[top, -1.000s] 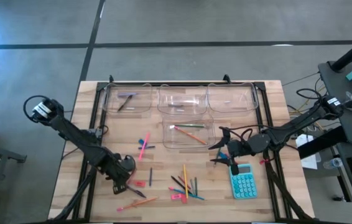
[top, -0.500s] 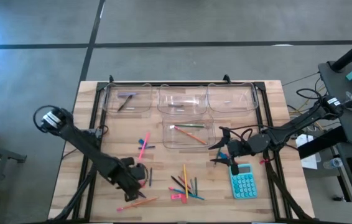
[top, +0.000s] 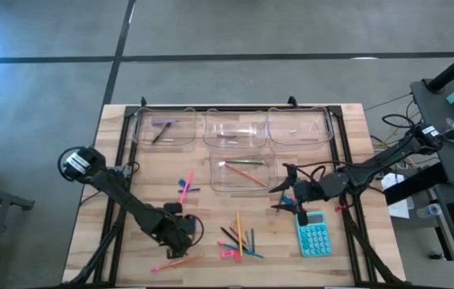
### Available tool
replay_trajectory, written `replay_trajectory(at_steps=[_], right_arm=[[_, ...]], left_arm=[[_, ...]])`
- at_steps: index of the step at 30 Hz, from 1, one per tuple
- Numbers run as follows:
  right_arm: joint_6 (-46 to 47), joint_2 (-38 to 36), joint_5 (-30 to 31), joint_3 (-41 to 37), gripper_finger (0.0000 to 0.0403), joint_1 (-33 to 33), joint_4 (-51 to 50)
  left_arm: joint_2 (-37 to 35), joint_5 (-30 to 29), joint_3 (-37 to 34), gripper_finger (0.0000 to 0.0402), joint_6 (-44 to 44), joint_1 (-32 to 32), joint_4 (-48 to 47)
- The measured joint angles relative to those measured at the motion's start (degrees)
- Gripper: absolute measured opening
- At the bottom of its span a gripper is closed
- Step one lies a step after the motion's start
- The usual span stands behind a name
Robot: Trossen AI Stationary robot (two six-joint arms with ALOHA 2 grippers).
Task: Sort crayons/erasers/pens/pencils in bins
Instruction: Put the left orange eraser into the top right transparent bin
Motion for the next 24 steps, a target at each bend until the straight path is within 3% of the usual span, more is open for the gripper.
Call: replay_trajectory(at_steps=[24], right_arm=[[-0.4,0.0,0.0,0.0,0.0210,0.0,0.0]], left_arm=[[0.2,2.6,-4.1,0.0147,-2.1,-0.4,7.2]])
